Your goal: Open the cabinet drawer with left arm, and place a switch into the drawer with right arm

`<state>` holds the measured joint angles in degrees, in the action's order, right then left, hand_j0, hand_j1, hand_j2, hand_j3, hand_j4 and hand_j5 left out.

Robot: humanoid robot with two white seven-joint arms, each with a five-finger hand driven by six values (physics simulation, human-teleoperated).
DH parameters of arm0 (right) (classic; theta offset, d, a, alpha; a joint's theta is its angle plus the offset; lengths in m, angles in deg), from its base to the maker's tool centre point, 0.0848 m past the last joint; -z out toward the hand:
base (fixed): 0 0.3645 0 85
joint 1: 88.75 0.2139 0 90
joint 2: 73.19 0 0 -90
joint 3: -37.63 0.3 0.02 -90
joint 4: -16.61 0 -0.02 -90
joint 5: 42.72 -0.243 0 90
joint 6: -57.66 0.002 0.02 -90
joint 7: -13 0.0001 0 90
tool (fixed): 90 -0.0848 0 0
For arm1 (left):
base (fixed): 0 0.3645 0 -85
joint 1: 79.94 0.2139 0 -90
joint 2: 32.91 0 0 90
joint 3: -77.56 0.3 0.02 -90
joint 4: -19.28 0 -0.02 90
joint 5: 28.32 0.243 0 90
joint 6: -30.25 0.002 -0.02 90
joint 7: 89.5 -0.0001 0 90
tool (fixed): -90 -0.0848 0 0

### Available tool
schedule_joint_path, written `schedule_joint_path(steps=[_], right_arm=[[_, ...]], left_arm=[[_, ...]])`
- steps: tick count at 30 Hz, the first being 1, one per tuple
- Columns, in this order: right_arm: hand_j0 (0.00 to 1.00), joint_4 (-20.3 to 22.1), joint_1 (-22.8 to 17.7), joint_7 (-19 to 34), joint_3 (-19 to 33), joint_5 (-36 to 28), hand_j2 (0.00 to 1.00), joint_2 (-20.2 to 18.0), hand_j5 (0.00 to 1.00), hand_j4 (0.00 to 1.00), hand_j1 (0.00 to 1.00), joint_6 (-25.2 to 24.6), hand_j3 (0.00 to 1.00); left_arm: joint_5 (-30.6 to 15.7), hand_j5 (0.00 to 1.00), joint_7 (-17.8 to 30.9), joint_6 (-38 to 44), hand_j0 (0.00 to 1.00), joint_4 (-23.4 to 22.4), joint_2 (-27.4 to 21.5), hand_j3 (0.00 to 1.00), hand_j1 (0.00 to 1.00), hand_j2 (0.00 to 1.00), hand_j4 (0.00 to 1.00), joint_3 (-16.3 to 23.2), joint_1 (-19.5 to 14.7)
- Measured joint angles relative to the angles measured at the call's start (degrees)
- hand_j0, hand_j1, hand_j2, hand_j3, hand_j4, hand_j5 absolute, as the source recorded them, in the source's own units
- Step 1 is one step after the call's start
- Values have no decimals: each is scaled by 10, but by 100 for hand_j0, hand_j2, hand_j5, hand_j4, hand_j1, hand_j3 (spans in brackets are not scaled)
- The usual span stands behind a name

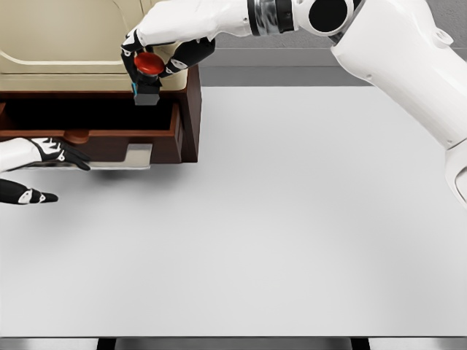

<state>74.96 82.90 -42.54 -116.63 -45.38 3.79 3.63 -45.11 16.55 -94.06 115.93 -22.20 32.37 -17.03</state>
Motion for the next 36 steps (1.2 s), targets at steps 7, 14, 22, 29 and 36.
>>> schedule_joint_path(steps=[7, 14, 22, 29, 36], right_arm=[[60, -2, 0, -10, -1, 9, 60, 3, 60, 60, 60, 5, 60], [68, 0, 0, -3, -2, -6, 68, 4, 68, 68, 68, -6, 68], [74, -5, 1, -1, -5, 20, 74, 20, 74, 74, 74, -8, 74], [85, -9, 3, -5, -14, 42, 85, 50, 85, 85, 85, -8, 85], [100, -1, 6, -5, -15, 43, 100, 53, 100, 100, 100, -8, 100]], left_arm=[[4, 76, -2, -4, 76, 7, -9, 76, 76, 76, 76, -3, 6], [2, 76, -6, -6, 76, 13, -13, 76, 76, 76, 76, -6, 13], [-24, 76, -21, 0, 76, 22, -23, 76, 76, 76, 76, 8, 23], [-30, 76, -27, 3, 76, 24, -24, 76, 76, 76, 76, 19, 29], [-25, 72, -37, -1, 72, 27, -30, 72, 72, 72, 72, 24, 30]])
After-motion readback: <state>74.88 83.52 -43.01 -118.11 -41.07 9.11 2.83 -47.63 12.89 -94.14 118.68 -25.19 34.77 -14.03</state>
